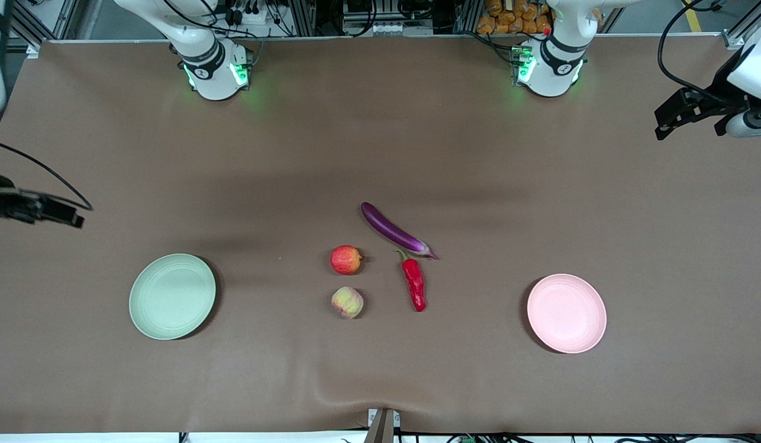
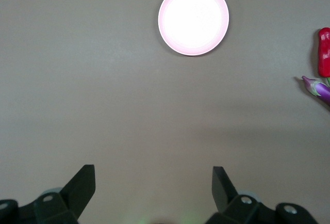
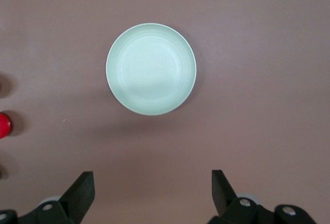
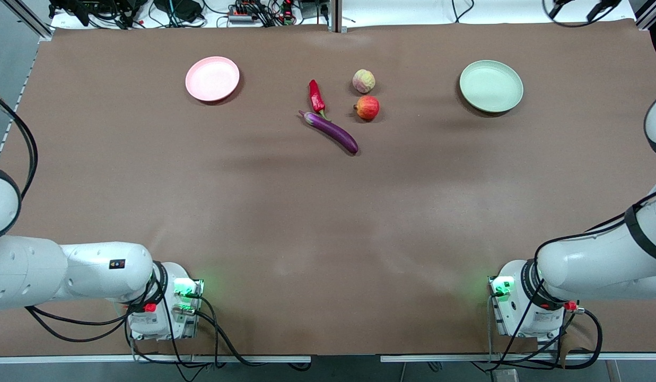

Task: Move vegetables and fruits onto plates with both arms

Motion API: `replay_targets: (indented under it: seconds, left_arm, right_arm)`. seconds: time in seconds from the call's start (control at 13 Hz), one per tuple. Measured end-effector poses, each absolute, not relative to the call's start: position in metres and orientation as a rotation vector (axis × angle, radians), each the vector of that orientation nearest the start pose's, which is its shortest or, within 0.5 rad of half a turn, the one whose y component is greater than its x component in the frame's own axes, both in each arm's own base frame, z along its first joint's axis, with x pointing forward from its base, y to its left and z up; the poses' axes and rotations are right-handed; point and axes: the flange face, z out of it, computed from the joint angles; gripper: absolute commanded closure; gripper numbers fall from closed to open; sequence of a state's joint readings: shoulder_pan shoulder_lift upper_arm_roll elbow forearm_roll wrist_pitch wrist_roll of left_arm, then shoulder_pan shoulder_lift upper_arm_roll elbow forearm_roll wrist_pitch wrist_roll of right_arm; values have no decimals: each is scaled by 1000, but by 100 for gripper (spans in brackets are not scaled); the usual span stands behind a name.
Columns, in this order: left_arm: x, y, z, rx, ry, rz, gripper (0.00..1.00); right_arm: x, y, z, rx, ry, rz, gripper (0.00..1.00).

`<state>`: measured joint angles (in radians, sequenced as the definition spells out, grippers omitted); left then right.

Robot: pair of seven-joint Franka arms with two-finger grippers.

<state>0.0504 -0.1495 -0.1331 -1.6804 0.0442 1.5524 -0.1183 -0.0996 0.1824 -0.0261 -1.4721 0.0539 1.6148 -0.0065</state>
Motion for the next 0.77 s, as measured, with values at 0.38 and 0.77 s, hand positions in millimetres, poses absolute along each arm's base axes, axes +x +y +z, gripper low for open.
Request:
replay_targets:
  seconds: [0.38, 0.77]
  left_arm:
    - [504, -40, 655, -3080, -57, -56, 0]
    - [512, -45, 628, -3091, -44, 58, 0]
  right_arm:
    - [552, -81, 630, -3075, 189, 104, 0]
    - [544, -71, 630, -3071, 170, 148, 0]
